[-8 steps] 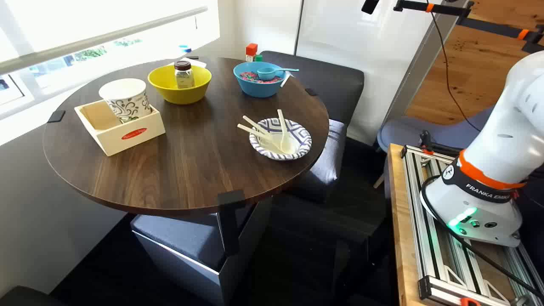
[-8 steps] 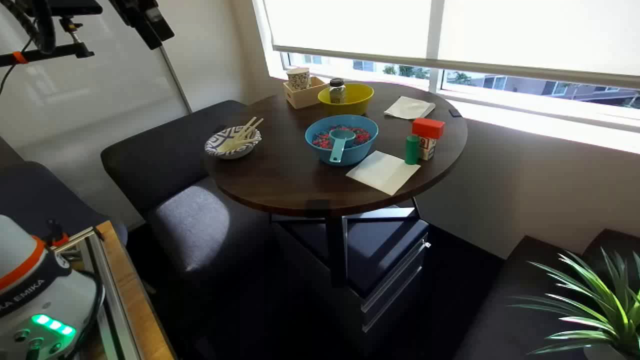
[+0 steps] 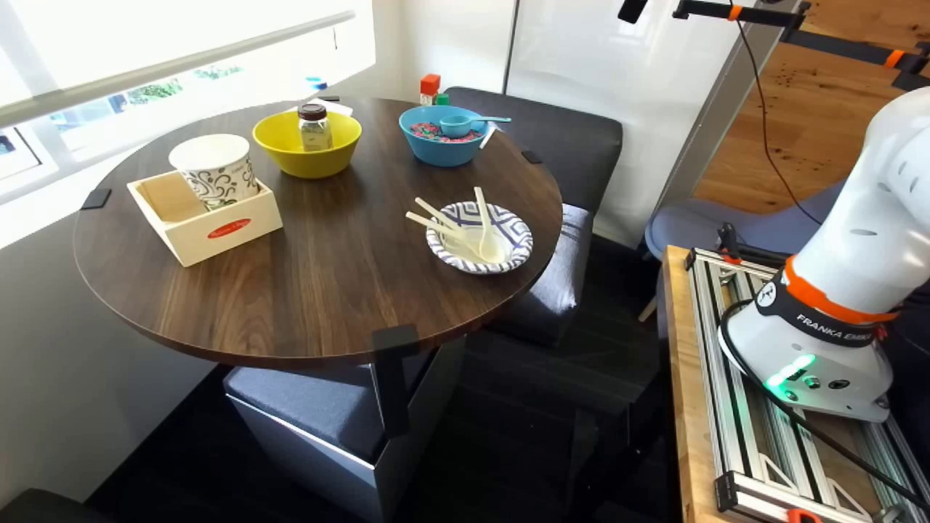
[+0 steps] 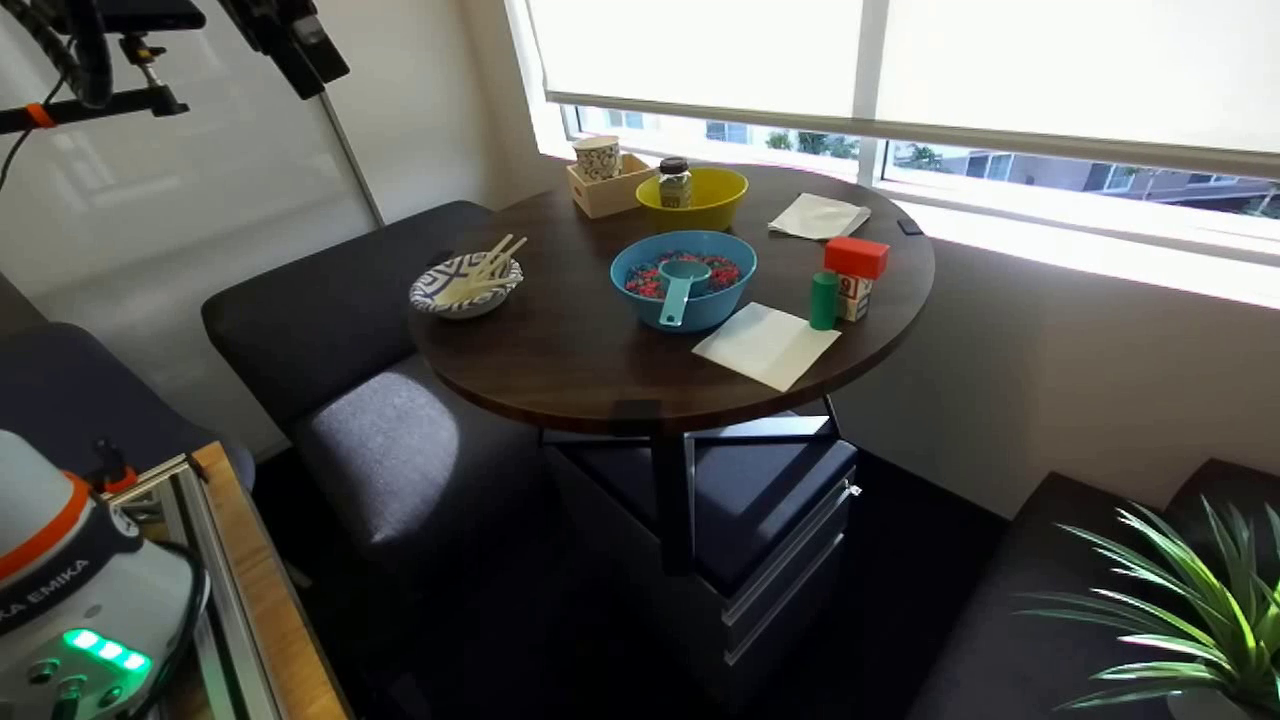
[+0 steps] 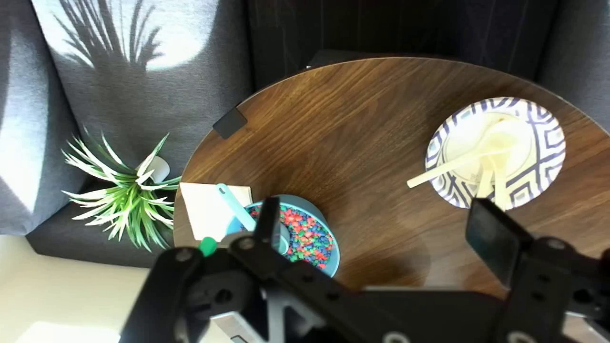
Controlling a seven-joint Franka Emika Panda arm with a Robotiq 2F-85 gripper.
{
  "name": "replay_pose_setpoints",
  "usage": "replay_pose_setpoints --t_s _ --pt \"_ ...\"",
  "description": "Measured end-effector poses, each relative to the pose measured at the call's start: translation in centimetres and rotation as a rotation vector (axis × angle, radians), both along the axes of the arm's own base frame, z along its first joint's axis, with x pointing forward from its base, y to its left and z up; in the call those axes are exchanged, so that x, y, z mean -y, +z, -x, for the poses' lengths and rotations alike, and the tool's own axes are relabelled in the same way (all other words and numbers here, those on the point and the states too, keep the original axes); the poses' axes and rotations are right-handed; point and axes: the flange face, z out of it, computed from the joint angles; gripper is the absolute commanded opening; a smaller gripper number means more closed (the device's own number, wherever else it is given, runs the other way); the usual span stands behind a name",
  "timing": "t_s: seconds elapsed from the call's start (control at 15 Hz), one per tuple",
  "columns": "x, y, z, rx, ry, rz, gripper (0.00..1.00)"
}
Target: Use the blue measuring cup to place some cereal from the blue bowl into the coffee cup.
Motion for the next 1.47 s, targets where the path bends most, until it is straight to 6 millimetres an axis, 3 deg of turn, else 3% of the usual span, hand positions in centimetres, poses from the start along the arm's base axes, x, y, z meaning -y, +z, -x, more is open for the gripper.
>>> replay_pose_setpoints --t_s 0.2,0.4,0.6,1.47 --pt "1.6 1.1 -0.2 0.033 -0.022 -0.128 1.00" --pt "6.2 1.8 -0.7 0.079 -0.055 -0.285 1.00" --pt "10.0 1.2 -1.0 0.115 -0.083 -0.406 1.00" --pt "9.2 1.4 -1.2 0.114 -0.071 -0.390 1.00"
